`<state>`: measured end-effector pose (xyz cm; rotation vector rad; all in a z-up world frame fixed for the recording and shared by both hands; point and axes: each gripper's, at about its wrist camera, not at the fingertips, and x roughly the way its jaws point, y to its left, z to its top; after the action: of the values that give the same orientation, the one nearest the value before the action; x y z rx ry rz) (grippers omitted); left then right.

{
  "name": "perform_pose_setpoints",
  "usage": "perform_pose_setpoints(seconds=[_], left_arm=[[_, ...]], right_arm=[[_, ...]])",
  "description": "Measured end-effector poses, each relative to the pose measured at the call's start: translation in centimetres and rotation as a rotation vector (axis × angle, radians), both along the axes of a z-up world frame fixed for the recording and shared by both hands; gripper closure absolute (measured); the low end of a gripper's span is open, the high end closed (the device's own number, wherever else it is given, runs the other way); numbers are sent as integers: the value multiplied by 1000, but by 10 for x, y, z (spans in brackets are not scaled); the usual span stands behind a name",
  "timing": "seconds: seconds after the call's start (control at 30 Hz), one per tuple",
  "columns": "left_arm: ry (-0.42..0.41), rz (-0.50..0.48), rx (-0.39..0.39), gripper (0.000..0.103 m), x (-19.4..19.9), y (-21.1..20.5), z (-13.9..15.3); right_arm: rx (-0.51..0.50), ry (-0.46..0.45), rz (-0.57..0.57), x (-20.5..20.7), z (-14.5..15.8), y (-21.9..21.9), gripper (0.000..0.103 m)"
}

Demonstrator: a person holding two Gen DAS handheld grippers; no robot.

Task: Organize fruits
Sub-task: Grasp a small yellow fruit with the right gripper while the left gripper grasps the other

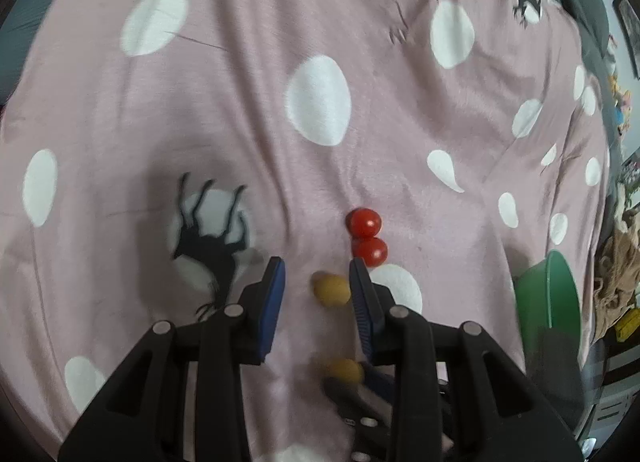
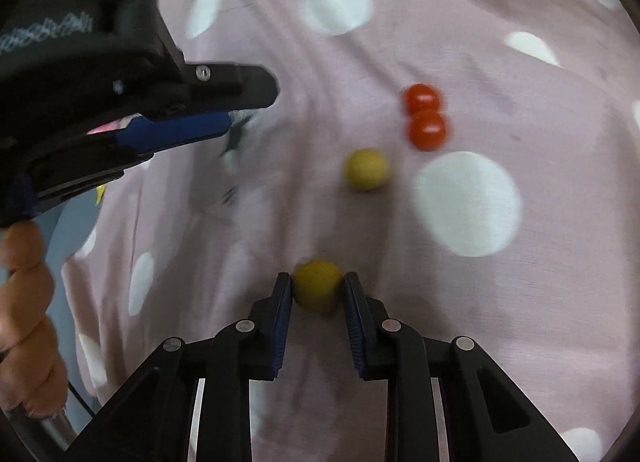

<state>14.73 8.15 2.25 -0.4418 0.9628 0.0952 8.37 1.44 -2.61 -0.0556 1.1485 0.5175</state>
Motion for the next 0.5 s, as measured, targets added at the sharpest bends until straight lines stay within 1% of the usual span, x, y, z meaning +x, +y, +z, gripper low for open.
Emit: perform_pose_setpoints(seconds=[0.1,0.27,0.33,0.43,0.5], left_arm=[[44,-45,5,72,21,-14,-15],[113,-65,58,72,41,-27,-36],[132,-68,64,72,46,-29,-44],[161,-73,70,73,50,-33,-54],[170,-75,90,77,51,-36,-59]], right_arm=[[-17,-33,-81,7,9,-21,77],[-58,-74,-203,16,20,-51,77],[-48,-70,-229,20,25,-64,76],[-44,-85,-256,20,31,-71,77],[-41,-93,-274,21,34,-76,77]])
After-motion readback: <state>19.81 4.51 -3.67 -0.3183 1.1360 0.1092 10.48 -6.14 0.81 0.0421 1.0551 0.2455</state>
